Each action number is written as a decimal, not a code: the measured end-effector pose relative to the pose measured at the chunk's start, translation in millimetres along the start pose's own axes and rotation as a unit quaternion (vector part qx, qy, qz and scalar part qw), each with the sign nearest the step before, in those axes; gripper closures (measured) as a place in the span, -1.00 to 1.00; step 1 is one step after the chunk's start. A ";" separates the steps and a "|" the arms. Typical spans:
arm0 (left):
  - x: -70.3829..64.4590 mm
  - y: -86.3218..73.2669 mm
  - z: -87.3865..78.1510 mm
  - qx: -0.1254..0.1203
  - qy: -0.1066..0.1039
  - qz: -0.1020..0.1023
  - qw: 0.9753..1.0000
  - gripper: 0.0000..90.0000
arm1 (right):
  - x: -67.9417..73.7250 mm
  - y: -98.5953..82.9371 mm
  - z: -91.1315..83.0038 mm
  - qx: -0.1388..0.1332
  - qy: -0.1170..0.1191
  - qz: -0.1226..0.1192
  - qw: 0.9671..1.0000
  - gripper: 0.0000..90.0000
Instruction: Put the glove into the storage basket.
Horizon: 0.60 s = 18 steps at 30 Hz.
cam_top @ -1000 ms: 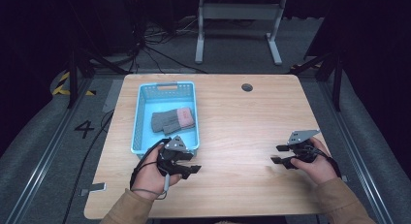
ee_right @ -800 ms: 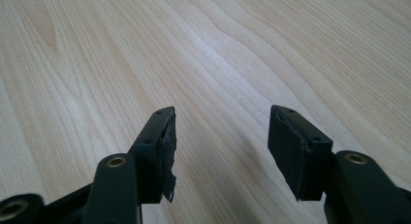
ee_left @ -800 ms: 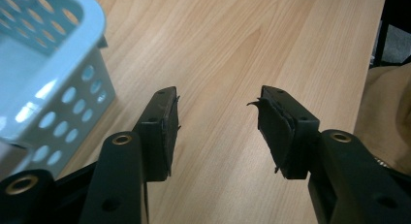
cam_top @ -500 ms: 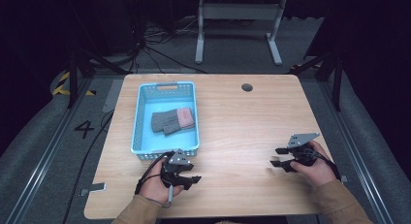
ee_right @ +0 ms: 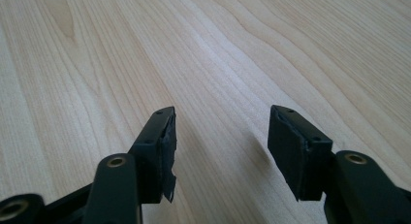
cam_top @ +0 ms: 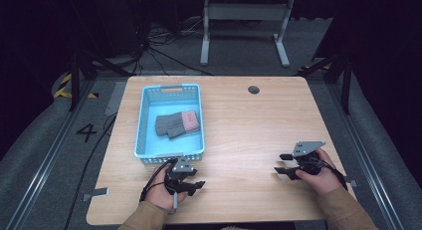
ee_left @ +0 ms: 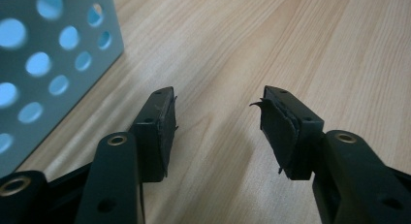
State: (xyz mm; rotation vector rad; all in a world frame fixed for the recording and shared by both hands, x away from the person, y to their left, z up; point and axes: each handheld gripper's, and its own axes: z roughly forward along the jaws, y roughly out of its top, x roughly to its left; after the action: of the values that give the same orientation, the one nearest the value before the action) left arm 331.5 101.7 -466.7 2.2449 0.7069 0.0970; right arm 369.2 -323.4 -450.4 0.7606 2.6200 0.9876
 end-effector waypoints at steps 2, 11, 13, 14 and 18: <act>-0.7 0.6 1.3 0.003 -0.001 0.002 1.000 0.03 | 0.7 0.1 0.4 -0.001 0.000 0.000 1.000 0.00; -0.8 1.8 -0.3 0.004 -0.001 0.000 1.000 0.02 | 0.6 -0.4 -0.5 -0.003 -0.002 0.003 1.000 0.00; -1.4 2.0 0.1 0.004 -0.003 0.000 1.000 0.02 | 0.7 -0.4 -0.5 -0.003 -0.001 0.003 1.000 0.00; -1.6 2.1 0.2 0.005 -0.003 0.001 1.000 0.02 | 0.7 -0.4 -0.5 -0.003 -0.001 0.003 1.000 0.00; -1.9 2.2 -0.1 0.004 -0.004 0.001 1.000 0.02 | 0.8 -0.6 -0.4 -0.002 -0.001 0.004 1.000 0.00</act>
State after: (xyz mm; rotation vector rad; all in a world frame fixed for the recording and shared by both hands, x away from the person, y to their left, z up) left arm 330.9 99.5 -464.8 2.2528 0.7029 0.0865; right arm 368.2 -323.5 -450.5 0.7722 2.6147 0.9949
